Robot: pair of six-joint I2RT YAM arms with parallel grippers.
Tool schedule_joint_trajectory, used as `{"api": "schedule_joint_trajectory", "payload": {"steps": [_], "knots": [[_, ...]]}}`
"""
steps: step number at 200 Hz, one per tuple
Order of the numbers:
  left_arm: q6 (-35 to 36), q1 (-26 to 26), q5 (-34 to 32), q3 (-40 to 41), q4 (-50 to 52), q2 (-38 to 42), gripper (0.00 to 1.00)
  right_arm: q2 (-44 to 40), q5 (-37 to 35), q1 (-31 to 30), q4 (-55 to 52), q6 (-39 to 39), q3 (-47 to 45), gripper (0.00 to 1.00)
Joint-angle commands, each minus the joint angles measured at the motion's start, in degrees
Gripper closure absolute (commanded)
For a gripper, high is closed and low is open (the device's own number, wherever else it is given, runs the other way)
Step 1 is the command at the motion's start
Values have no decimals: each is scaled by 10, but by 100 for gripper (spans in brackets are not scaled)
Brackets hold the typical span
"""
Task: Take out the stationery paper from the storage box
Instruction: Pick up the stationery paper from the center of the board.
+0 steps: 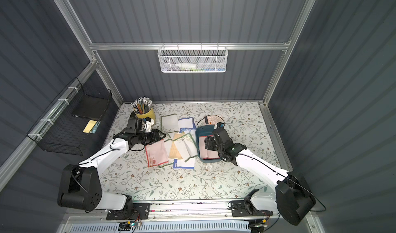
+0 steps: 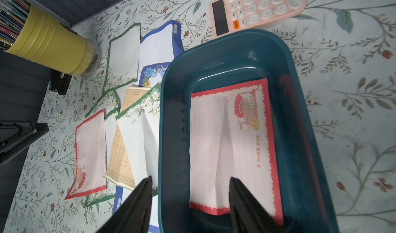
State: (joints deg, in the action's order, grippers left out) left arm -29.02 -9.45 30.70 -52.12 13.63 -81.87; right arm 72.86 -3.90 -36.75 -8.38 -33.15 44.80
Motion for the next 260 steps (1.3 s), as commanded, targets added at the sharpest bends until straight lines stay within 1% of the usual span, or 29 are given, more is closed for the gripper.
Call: {"api": "schedule_joint_trajectory", "payload": {"steps": [1, 19, 36, 57, 102, 164, 260], "knots": [[-48, -6, 55, 26, -103, 3, 52, 0, 5, 1, -1, 5, 17, 39], [-59, -21, 56, 34, -128, -16, 52, -3, 3, 1, -4, 4, 15, 39], [-59, -40, 38, 31, -131, -38, 52, -6, -2, 1, -5, 2, 9, 39], [-56, -59, 12, 26, -131, -64, 49, -9, -3, 2, -5, 0, 4, 39], [-42, -63, -30, 14, -118, -103, 46, -11, -10, 1, -12, 2, 2, 39], [-42, -67, -30, -1, -144, -170, 47, -4, -9, 1, -12, 0, 2, 39], [-47, -77, -25, -15, -166, -209, 47, 1, -9, 1, -15, 0, 3, 39]]}}
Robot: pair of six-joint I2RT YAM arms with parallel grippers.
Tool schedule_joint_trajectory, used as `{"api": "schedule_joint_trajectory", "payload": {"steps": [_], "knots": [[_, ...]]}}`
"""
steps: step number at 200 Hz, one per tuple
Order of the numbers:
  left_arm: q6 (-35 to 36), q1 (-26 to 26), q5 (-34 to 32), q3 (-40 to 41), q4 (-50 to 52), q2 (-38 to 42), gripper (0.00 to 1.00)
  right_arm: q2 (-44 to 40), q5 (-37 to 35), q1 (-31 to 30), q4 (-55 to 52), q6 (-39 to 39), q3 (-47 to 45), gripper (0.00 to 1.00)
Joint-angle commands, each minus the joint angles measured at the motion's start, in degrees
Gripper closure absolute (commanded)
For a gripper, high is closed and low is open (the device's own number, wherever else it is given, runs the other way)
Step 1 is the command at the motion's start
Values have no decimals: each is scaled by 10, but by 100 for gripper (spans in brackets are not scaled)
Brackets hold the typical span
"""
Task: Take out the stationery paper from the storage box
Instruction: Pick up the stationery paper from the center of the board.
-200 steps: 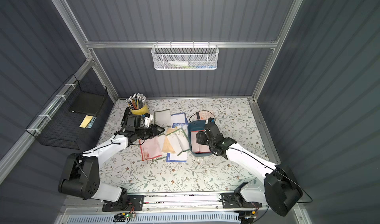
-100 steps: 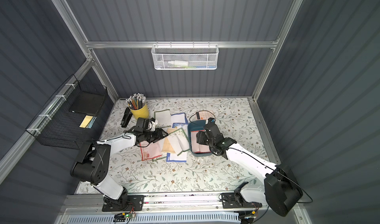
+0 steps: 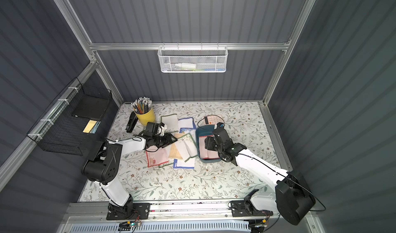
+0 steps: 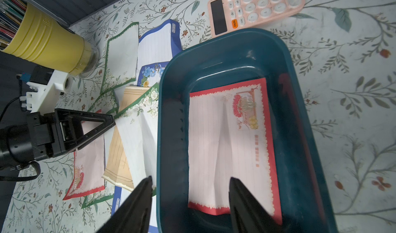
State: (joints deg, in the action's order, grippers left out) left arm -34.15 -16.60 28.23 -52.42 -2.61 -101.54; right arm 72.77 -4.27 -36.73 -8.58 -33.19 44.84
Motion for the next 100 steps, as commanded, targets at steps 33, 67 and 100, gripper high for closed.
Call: {"api": "schedule_joint_trajectory", "payload": {"steps": [33, 67, 100], "knots": [[3, -6, 2, -14, -8, -18, 47, 2, -7, 1, -13, 1, 3, 39], [-4, -9, 12, -20, -20, -27, 50, 2, -6, 1, -14, 2, 4, 39], [-12, -17, 18, -23, -33, -33, 56, 2, -6, 1, -13, 2, 4, 39]]}}
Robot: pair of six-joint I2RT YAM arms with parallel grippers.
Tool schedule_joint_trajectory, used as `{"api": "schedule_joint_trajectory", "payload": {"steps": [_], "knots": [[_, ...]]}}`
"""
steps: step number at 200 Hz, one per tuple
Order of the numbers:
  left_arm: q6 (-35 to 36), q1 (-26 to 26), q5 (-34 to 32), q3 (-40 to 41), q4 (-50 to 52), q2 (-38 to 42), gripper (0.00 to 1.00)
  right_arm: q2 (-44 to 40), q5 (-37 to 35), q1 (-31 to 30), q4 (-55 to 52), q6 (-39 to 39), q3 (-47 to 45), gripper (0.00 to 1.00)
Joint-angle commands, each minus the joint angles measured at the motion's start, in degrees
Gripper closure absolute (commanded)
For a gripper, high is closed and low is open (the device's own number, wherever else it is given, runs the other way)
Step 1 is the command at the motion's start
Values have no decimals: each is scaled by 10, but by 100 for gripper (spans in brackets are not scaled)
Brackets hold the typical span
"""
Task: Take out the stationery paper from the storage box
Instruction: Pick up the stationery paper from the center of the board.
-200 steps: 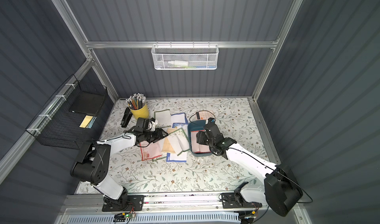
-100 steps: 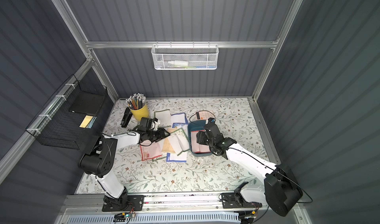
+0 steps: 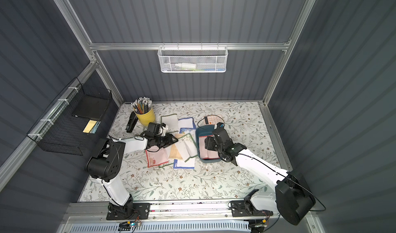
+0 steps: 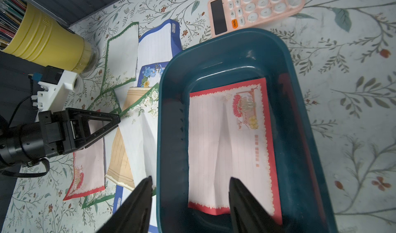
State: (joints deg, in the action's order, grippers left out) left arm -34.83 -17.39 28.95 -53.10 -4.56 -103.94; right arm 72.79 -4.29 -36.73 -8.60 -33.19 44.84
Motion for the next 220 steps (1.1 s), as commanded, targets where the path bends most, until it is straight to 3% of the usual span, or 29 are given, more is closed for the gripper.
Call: {"api": "schedule_joint_trajectory", "payload": {"steps": [1, 53, 91, 126, 164, 220], "knots": [[-5, -9, 11, -17, -14, -10, 56, 2, -7, 1, -13, 2, 4, 39], [-7, -12, 13, -16, -17, -17, 64, 2, -6, 1, -14, 3, 2, 39], [-4, -13, 16, -16, -16, -17, 89, 6, -5, 1, -15, 2, 1, 39], [-2, -13, 15, -20, -9, -11, 100, 9, -4, 1, -17, 2, 2, 39], [1, -13, 26, -52, 17, 23, 100, 10, -3, 1, -18, 1, 1, 39], [66, -10, 6, -201, 187, 47, 100, 11, -2, 1, -17, -2, -2, 39]]}}
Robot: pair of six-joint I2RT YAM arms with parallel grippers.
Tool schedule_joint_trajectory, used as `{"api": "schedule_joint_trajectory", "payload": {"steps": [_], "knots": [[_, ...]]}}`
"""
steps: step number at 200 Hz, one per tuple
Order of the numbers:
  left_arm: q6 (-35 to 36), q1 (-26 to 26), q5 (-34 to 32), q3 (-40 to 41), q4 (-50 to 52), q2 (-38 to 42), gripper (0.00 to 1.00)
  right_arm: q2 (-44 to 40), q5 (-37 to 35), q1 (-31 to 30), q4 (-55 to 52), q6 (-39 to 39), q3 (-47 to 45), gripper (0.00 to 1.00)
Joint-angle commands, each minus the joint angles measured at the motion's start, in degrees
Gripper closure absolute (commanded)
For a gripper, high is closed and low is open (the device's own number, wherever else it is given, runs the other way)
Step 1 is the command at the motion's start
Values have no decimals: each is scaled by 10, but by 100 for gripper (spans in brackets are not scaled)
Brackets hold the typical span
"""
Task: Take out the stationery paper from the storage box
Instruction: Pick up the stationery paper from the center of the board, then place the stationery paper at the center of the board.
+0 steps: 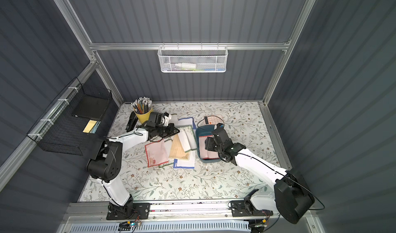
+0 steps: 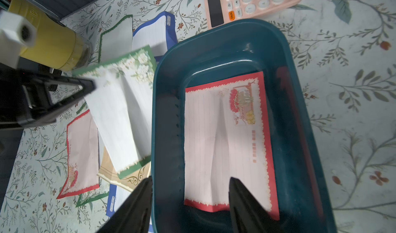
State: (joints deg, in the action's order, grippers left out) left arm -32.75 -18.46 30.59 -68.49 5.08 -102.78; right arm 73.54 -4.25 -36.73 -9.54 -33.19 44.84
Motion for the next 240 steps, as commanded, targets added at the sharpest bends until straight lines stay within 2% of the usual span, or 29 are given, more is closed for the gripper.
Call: {"api": "schedule_joint_trajectory", "payload": {"steps": [1, 27, 76, 92, 134, 152, 173, 204, 240], "knots": [[46, 1, -12, -49, 93, 36, 100, 4, -2, 1, -7, -2, -2, 39], [65, 22, -44, -60, 127, 47, 100, 5, 0, 1, -8, -3, -2, 39], [124, 105, -75, -45, 173, 58, 100, 1, -4, 1, -12, -1, -3, 39], [141, 116, -92, -49, 184, 49, 100, 2, -4, 1, -12, -1, -3, 39], [166, 122, -80, -39, 158, 10, 95, 7, 4, 1, -11, -2, -2, 39], [164, 122, -102, -39, 152, -2, 84, 6, 5, 1, -11, -1, -2, 39], [150, 122, -168, -38, 155, -4, 67, 5, -1, 1, -14, -2, -5, 39], [137, 122, -219, -28, 143, 28, 59, 5, -18, 1, -13, -4, -9, 38], [115, 122, -303, -4, 117, 129, 51, 24, -45, 1, -24, 8, 6, 31]]}}
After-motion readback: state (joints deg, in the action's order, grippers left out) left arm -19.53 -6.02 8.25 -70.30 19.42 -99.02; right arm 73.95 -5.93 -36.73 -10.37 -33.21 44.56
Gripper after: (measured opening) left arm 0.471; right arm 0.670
